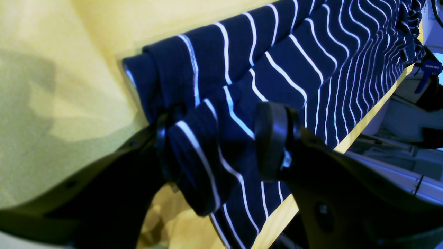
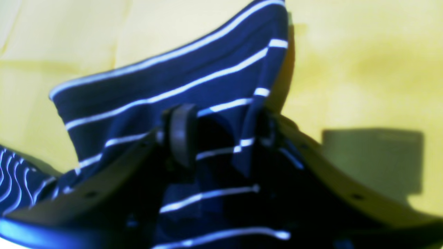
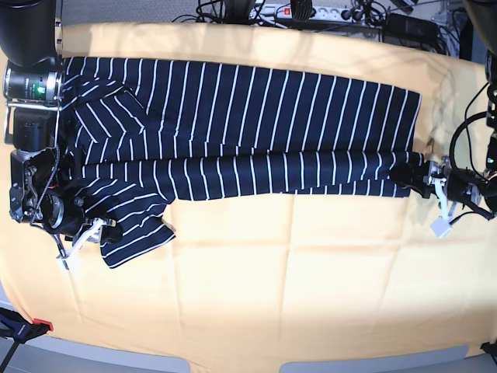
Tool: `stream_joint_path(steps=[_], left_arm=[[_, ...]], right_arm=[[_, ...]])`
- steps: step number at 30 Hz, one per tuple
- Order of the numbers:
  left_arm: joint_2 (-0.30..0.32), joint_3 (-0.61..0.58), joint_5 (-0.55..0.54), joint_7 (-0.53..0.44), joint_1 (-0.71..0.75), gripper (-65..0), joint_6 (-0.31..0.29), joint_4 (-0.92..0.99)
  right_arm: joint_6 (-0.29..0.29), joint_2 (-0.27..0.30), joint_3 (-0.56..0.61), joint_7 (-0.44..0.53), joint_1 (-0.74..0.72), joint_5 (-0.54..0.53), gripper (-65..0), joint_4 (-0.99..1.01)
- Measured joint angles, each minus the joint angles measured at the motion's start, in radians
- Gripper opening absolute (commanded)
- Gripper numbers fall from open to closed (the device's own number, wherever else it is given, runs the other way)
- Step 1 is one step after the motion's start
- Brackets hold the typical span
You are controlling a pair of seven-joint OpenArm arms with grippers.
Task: Fold the T-shirt properly
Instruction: 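Lift the sleeve with the right gripper and fold it onto the shirt body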
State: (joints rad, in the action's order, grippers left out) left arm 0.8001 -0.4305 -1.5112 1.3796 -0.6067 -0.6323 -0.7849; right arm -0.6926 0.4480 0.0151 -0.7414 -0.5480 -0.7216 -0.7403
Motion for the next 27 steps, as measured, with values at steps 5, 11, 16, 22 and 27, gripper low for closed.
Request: stream_joint_path(steps=[5,11,16,22,27], left_arm=[[0.000,0.000,0.000,0.000,0.000,-30.8,0.000,0.000],[0.000,0.000,0.000,0.000,0.000,-30.8,0.000,0.000],[-0.001,0.000,0.000,-0.001,0.000,-30.8,0.000,-0.001],[0.002,0.000,0.002,-0.001,0.000,-30.8,0.000,-0.002],[0.001,0.000,-0.001,-0.002,0.001,-30.8,0.000,-0.002]], right_arm=[[0.000,0.000,0.002,-0.022,-0.024,0.007,-65.0,0.001],[0.004,0.031,0.002,-0.174,-0.030,-0.177,-65.0,-0.032],[0.000,0.087,0.004,-0.310,0.014,-0.453,-65.0,-0.204],[0.003,0.186,0.005,-0.370,0.223,-0.536,-65.0,-0.554],[0.000,0.235,0.010,-0.370,0.396,-0.535,-65.0,-0.846]])
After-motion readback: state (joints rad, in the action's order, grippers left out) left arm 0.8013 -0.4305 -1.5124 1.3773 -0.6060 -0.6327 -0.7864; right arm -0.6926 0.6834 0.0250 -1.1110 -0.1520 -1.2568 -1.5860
